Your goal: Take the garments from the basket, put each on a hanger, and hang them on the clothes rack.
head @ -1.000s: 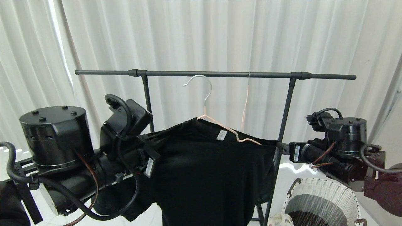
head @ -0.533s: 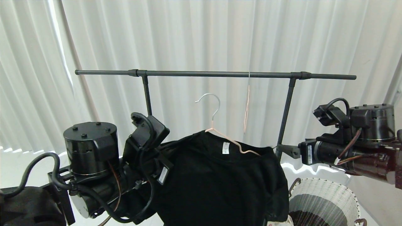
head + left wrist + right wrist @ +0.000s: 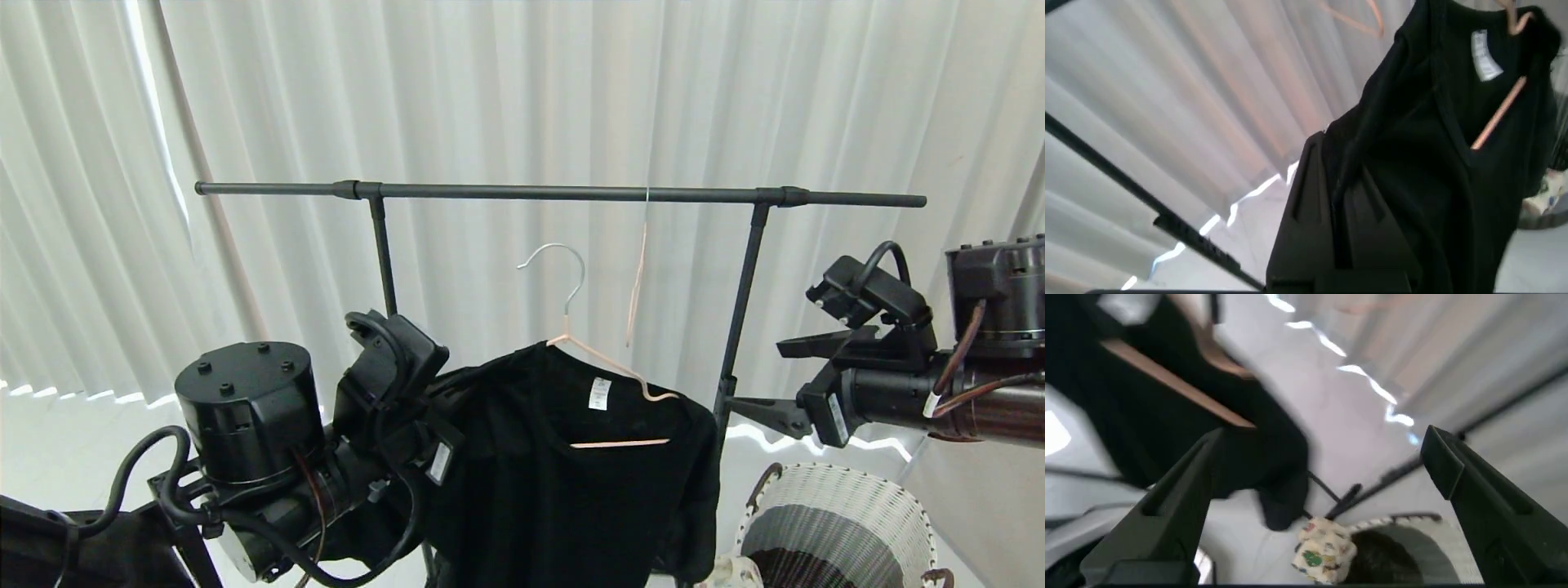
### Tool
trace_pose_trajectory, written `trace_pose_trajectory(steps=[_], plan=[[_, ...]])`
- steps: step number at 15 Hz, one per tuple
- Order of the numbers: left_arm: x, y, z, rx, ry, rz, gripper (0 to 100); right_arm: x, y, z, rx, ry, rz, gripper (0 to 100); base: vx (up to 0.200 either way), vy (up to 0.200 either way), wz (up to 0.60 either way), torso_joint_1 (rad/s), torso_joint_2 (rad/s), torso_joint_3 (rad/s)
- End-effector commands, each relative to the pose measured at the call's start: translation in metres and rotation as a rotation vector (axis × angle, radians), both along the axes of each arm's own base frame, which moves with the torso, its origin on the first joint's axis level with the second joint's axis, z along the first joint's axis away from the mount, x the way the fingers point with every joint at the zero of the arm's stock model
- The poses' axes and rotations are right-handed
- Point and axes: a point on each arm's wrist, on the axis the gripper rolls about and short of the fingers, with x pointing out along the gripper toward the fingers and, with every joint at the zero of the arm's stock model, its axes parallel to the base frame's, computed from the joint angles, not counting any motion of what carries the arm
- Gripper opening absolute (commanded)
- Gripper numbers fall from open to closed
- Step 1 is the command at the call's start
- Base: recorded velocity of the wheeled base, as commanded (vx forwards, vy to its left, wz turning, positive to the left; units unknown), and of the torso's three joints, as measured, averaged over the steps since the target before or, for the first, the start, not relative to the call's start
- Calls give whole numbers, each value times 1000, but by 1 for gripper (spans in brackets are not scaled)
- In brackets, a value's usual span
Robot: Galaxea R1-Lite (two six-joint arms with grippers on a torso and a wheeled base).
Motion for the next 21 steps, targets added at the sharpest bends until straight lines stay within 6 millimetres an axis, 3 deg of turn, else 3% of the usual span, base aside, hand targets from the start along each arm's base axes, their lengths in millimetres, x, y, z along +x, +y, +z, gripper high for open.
trace_pose_trajectory(steps=[1,3,6,17,18,21], plan=[[-5,-4,-2,-2,-1,-28,0,-17,27,6,-3,-13,146,100,0,0,0,0,0,0],[-11,-8,1,-25,-30,-91,0,-27,56,8,-30,16,263,100,0,0,0,0,0,0],[-18,-10,9,-48,-59,-164,0,-17,67,4,-98,-21,355,100,0,0,0,0,0,0],[-33,-17,19,-70,-89,-231,0,-11,70,-1,-171,86,393,100,0,0,0,0,0,0],[-33,-17,19,-70,-89,-231,0,-11,70,-3,-177,94,392,0,0,0,0,0,0,0],[-33,-17,18,-68,-88,-230,0,-11,70,-2,-181,92,387,0,0,0,0,0,0,0]])
